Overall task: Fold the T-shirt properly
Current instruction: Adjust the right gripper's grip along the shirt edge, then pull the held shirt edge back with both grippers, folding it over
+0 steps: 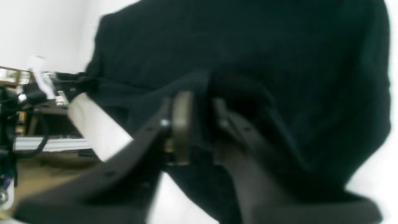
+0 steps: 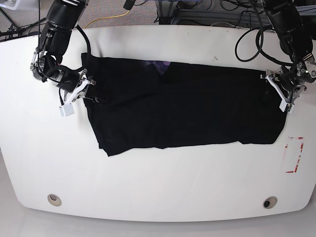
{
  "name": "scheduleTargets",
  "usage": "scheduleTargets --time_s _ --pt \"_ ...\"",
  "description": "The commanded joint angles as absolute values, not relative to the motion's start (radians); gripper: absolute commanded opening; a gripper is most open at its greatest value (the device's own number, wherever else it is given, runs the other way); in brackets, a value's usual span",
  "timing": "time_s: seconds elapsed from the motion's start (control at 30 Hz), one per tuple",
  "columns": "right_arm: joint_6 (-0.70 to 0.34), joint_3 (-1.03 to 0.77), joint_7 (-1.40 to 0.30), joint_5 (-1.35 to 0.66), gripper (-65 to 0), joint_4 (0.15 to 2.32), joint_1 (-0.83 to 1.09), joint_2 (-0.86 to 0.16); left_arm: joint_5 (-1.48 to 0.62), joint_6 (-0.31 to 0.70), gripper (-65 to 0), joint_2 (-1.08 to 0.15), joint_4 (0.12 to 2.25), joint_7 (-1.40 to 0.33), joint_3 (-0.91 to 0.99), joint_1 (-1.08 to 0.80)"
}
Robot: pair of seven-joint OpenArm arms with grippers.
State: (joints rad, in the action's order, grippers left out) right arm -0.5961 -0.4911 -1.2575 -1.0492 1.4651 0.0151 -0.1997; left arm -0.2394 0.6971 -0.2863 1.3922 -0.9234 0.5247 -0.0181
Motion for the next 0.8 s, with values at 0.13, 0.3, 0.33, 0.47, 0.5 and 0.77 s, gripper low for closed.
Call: scheduleTargets --time_s 0.13,0.3,0.33,0.47,0.5,0.77 --pt "-0.602 -0.507 -1.242 -0.980 -18.7 1.463 -0.013 -0.298 -0.236 0.698 -29.3 -0.302 1.411 -0.921 0.529 -0.007" --pt "-0.601 -0.513 -1.239 -0.970 -16.2 1.511 0.067 -0.380 -0.239 0.698 -34.7 -0.298 1.412 -0.924 0.578 -0.005" --pt "-0.601 -0.521 -1.239 -0.969 -16.2 1.537 0.094 -0.386 -0.240 0.698 -35.6 -0.298 1.412 -0.926 0.593 -0.002" --pt "-0.542 -0.553 -1.239 -0.969 -16.2 1.643 0.191 -0.381 -0.305 0.698 -36.1 -0.298 1.412 -0.929 0.634 -0.005" --pt "-0.510 -0.555 -1.239 -0.969 -16.2 1.666 0.216 -0.378 -0.325 0.698 -36.1 -0.303 1.420 -0.934 0.644 -0.005" --pt "-0.456 -0.552 -1.242 -0.969 -16.2 1.690 0.298 -0.303 -0.383 0.698 -36.0 -0.302 1.546 -1.009 0.707 -0.004"
